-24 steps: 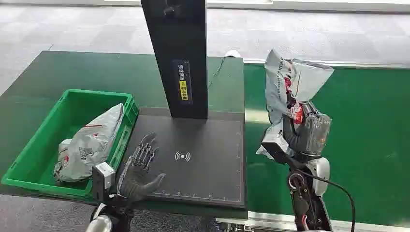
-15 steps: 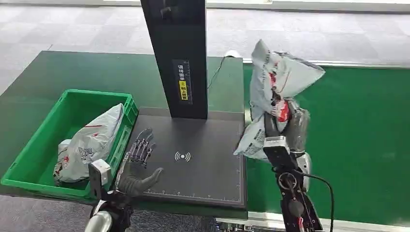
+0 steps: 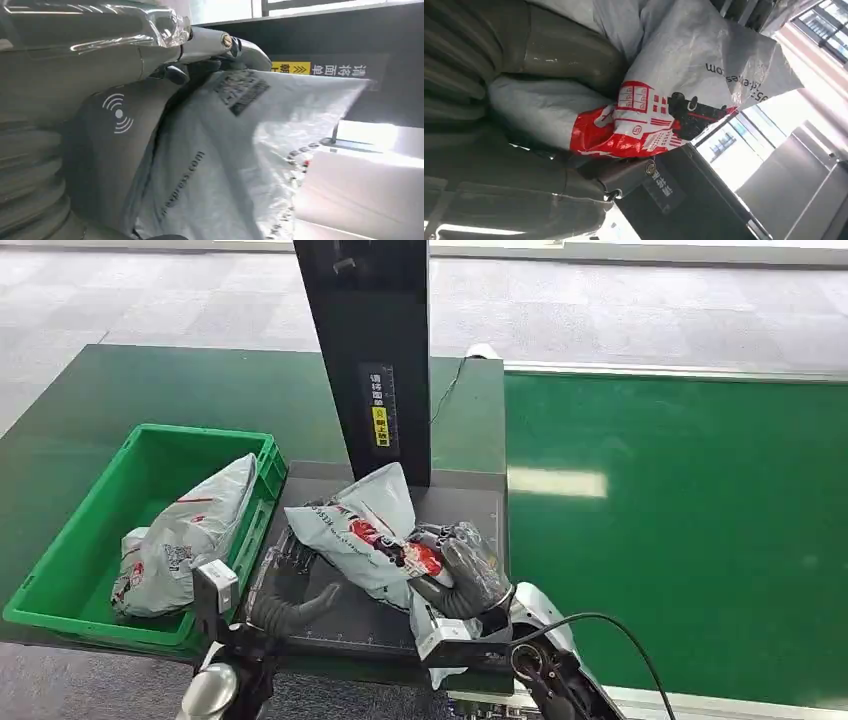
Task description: Moved the parcel from conveyor to table for the left to box.
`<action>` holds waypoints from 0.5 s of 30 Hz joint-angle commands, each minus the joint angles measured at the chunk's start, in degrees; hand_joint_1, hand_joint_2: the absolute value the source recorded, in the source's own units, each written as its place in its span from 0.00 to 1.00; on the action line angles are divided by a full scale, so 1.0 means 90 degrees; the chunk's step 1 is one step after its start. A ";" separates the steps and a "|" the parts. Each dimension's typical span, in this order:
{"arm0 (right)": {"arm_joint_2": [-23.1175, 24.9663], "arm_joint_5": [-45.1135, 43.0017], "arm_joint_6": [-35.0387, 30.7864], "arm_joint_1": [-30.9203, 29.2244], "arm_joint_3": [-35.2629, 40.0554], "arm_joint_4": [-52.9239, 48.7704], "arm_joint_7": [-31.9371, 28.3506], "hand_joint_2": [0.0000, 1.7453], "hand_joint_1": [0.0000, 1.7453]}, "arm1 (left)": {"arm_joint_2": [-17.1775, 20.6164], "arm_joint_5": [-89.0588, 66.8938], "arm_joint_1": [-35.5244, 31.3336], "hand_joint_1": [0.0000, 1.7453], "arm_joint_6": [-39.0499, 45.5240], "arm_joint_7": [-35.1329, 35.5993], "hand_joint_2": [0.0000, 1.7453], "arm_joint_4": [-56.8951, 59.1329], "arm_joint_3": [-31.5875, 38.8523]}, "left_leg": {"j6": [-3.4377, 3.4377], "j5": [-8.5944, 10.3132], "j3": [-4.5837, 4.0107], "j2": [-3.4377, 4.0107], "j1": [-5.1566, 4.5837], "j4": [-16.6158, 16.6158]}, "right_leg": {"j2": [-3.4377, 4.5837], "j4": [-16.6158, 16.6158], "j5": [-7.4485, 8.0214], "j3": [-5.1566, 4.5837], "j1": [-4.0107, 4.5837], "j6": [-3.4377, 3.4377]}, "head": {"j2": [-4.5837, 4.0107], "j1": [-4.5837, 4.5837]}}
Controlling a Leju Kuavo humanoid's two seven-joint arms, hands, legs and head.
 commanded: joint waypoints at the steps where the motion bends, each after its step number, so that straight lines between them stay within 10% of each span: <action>1: -0.0389 0.0312 0.0930 -0.0405 0.0810 0.1012 0.0187 1.00 1.00 | 0.0146 0.0031 -0.0260 0.00 0.0011 -0.0125 1.00 0.0618 -0.0123 | 0.0002 -0.0001 0.0013 -0.0011 0.0005 -0.0006 | 0.0015 -0.0009 0.0001 0.0015 0.0003 -0.0003 | 0.0000 -0.0002; 15: -0.0322 0.1129 0.0456 -0.0321 0.0615 0.1361 0.0429 1.00 1.00 | 0.0051 -0.1441 -0.0237 0.00 0.1711 -0.0258 1.00 0.0367 -0.0082 | 0.0004 0.0000 0.0006 -0.0019 0.0004 -0.0002 | 0.0007 -0.0007 0.0000 0.0012 0.0003 -0.0002 | 0.0000 -0.0002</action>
